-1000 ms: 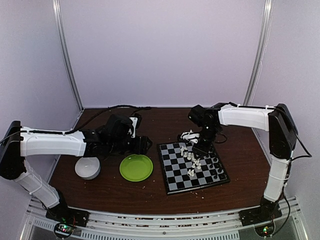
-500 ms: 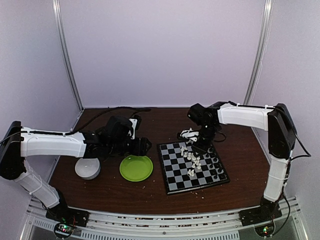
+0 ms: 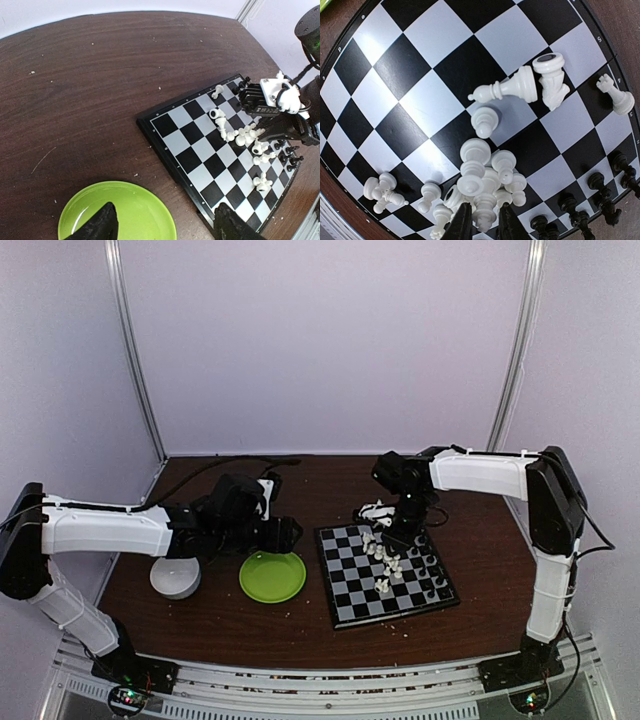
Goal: Set up the chess pieces on the board
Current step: Pick up the queen from the chessboard.
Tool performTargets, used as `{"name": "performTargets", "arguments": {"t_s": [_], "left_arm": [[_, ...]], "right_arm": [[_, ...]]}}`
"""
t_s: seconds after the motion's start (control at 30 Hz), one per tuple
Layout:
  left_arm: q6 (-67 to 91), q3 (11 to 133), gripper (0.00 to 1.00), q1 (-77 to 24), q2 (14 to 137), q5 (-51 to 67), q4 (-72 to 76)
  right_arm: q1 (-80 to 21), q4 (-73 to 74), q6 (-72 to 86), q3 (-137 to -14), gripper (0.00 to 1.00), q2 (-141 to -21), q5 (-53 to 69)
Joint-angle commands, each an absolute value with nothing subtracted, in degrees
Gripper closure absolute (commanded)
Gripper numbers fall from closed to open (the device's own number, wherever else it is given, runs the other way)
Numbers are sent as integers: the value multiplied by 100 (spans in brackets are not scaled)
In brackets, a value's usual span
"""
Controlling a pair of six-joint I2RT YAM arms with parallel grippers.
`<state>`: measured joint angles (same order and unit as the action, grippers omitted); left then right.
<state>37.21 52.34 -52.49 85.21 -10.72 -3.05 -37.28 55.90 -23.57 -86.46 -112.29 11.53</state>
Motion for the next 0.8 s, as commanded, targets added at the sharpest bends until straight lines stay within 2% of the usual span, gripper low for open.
{"name": "performTargets", "arguments": {"t_s": [0.0, 0.33, 0.77], "left_arm": [[3766, 5194, 33, -5225, 8357, -1079, -55], [3822, 5203, 33, -5229, 8429, -1020, -53], [3730, 5326, 33, -5229, 8383, -1065, -240]], "right_arm": [[-3785, 5601, -2286, -8780, 79, -11267, 1170], [-3788, 5535, -2219, -8815, 79, -11353, 1262], [-3841, 5589, -2124, -8702, 92, -11035, 1457]]}}
